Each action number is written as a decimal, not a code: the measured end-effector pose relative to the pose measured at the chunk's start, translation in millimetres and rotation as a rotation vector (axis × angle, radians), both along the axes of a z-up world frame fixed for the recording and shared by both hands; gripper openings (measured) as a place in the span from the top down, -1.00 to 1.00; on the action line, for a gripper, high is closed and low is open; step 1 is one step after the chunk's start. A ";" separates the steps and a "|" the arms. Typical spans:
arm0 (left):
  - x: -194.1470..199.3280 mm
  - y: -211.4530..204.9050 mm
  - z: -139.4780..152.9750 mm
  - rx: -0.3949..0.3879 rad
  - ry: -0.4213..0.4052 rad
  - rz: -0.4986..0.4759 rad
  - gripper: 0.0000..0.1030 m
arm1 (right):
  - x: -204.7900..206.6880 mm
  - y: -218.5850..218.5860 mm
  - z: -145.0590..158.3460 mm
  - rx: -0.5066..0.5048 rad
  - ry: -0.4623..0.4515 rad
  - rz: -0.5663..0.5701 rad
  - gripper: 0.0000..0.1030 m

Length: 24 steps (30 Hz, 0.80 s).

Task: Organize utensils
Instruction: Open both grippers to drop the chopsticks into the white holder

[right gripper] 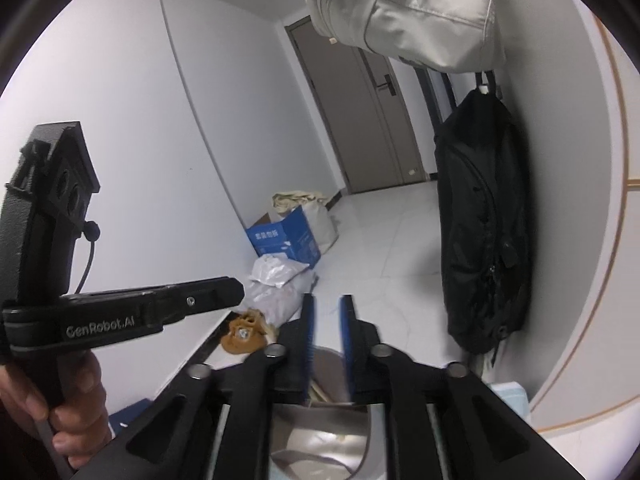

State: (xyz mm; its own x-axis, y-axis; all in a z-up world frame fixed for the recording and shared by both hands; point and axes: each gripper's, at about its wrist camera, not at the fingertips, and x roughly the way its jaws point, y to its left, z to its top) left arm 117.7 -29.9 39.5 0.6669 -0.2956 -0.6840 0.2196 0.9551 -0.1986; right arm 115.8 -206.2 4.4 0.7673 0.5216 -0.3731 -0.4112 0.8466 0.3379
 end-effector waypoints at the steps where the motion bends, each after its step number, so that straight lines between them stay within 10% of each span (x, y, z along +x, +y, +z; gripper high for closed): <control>1: -1.4 1.3 -0.3 -0.004 0.003 0.005 0.92 | -3.2 -2.1 0.8 0.006 -0.002 -0.003 0.37; 7: -22.3 14.2 7.4 -0.031 -0.030 0.069 0.18 | -27.5 -17.1 5.8 0.025 -0.001 -0.047 0.21; 24: -77.8 18.3 23.1 -0.007 -0.069 0.101 -0.10 | -97.3 -23.7 31.9 0.029 -0.065 -0.061 -0.23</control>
State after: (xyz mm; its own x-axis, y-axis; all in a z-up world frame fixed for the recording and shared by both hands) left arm 39.9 -11.6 62.6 0.7387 -0.2289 -0.6339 0.1358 0.9718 -0.1927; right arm 18.5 -229.8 36.3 0.8199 0.4832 -0.3072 -0.3811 0.8609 0.3371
